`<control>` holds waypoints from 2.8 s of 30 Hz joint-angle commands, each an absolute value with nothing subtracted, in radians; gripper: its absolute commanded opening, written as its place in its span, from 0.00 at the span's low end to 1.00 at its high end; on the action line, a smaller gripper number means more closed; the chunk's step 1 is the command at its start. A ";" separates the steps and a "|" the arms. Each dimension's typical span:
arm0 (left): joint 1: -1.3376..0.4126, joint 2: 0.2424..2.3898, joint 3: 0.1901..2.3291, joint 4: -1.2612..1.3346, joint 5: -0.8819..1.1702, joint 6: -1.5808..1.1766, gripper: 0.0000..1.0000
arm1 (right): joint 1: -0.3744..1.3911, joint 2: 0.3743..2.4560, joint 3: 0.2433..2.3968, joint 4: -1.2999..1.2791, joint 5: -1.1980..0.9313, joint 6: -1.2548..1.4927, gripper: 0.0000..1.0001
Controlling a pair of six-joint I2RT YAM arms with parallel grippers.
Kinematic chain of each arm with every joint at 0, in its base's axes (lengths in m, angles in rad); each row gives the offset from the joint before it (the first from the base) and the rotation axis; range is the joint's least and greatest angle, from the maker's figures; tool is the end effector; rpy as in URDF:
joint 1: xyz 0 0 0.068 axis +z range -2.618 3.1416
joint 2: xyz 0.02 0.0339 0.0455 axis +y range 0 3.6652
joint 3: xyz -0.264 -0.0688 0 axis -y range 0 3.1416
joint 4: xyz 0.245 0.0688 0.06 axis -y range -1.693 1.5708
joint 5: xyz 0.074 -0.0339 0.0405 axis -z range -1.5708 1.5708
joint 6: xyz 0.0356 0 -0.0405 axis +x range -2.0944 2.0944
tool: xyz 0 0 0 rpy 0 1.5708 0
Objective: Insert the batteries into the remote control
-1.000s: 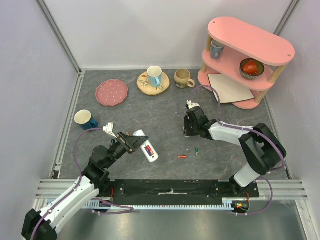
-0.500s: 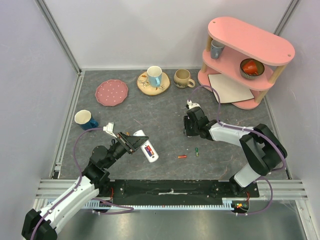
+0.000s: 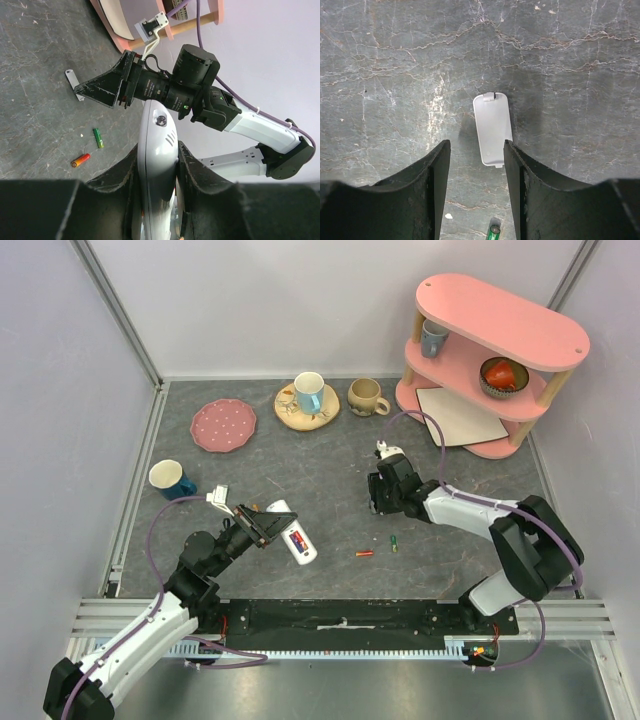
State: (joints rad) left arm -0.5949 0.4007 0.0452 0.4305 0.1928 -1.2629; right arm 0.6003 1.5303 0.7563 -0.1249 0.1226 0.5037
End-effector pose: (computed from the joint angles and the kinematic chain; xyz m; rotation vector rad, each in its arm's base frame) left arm 0.1089 -0.0819 0.1956 -0.3956 1.6886 -1.5892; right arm 0.2455 0.1628 0.1634 -0.0669 2.4880 0.3256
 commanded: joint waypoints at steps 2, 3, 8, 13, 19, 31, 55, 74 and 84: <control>-0.591 0.403 -0.078 0.505 0.209 -1.253 0.02 | 0.598 1.534 0.811 -0.147 0.115 0.451 0.55; -0.591 0.405 -0.078 0.505 0.209 -1.255 0.02 | 0.598 1.539 0.811 -0.147 0.114 0.451 0.55; -0.592 0.403 -0.078 0.505 0.210 -1.252 0.02 | 0.598 1.572 0.810 -0.141 0.117 0.445 0.56; -0.591 0.408 -0.072 0.505 0.212 -1.250 0.02 | 0.600 1.597 0.810 -0.137 0.121 0.445 0.56; -0.591 0.419 -0.068 0.505 0.210 -1.246 0.02 | 0.600 1.612 0.801 -0.135 0.138 0.451 0.55; -0.591 0.449 -0.069 0.531 0.218 -1.246 0.02 | 0.600 1.631 0.796 -0.170 0.201 0.477 0.30; -0.591 0.442 -0.080 0.534 0.219 -1.253 0.02 | 0.600 1.482 0.805 -0.184 0.215 0.446 0.52; -0.591 0.417 -0.087 0.522 0.219 -1.256 0.02 | 0.594 1.562 0.813 -0.198 0.264 0.451 0.53; -0.591 0.430 -0.081 0.522 0.219 -1.253 0.02 | 0.563 1.529 0.792 -0.169 0.235 0.469 0.53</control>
